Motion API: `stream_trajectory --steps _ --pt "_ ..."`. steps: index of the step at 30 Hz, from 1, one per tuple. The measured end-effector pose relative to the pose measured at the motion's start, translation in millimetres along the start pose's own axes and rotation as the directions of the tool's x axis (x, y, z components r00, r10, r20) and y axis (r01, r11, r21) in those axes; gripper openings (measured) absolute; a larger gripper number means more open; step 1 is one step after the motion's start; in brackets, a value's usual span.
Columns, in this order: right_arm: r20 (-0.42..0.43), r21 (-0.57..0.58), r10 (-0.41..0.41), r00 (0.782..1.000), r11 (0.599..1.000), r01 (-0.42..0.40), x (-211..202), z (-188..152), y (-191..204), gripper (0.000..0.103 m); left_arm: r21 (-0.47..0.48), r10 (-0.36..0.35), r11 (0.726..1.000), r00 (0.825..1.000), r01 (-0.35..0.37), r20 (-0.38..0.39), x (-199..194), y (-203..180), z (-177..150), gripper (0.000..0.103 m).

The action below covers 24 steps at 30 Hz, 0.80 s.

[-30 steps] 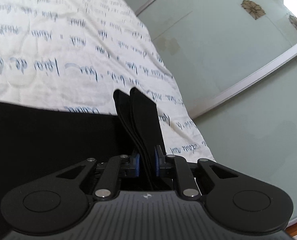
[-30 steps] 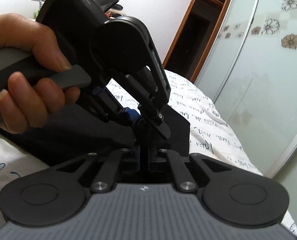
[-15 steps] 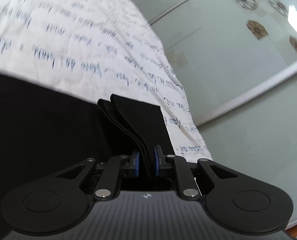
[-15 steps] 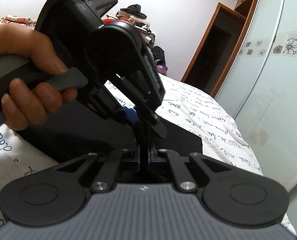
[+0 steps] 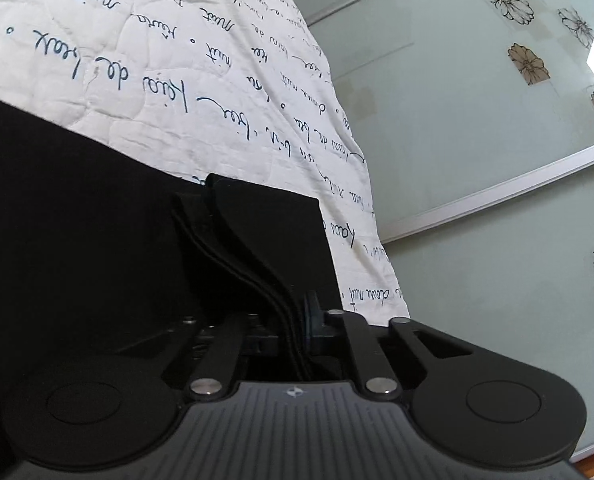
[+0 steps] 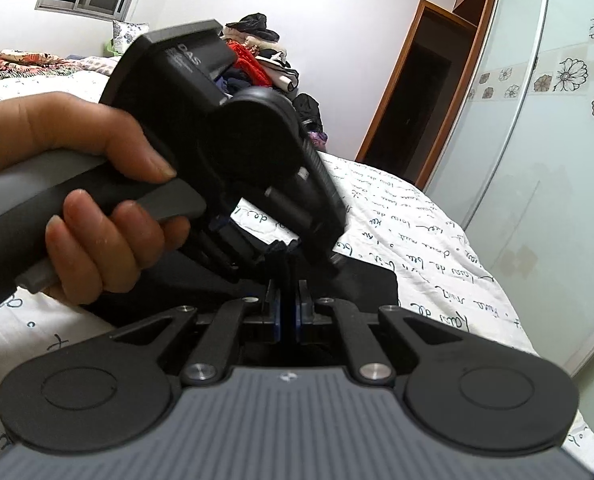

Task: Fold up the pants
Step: 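Hold the trouser edge with the left gripper while the right gripper presses the fabric beside it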

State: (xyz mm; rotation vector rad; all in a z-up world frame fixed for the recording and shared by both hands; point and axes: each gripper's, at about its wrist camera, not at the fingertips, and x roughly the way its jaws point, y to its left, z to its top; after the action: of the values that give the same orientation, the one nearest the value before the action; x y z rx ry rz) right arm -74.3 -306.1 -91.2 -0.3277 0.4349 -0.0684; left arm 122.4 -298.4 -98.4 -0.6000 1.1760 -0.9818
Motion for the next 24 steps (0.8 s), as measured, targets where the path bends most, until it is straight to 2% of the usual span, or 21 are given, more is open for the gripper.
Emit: stream_trajectory --steps 7,12,15,24 --pt "0.016 -0.003 0.018 1.000 1.000 -0.018 9 10 -4 0.007 0.094 0.034 0.995 0.997 -0.040 0.073 -25 -12 -1 0.006" --pt "0.057 -0.008 0.066 0.996 0.998 -0.065 9 24 4 0.007 0.185 0.101 0.975 0.986 -0.125 0.133 -58 -18 -1 0.006" --pt "0.073 -0.009 0.124 0.990 0.992 -0.124 12 31 13 0.007 0.224 0.166 0.955 0.975 -0.196 0.146 -78 -15 -2 0.006" --pt "0.071 -0.052 0.295 0.953 0.955 -0.291 25 44 54 0.007 0.226 0.310 0.908 0.929 -0.352 0.202 -122 15 -11 0.006"
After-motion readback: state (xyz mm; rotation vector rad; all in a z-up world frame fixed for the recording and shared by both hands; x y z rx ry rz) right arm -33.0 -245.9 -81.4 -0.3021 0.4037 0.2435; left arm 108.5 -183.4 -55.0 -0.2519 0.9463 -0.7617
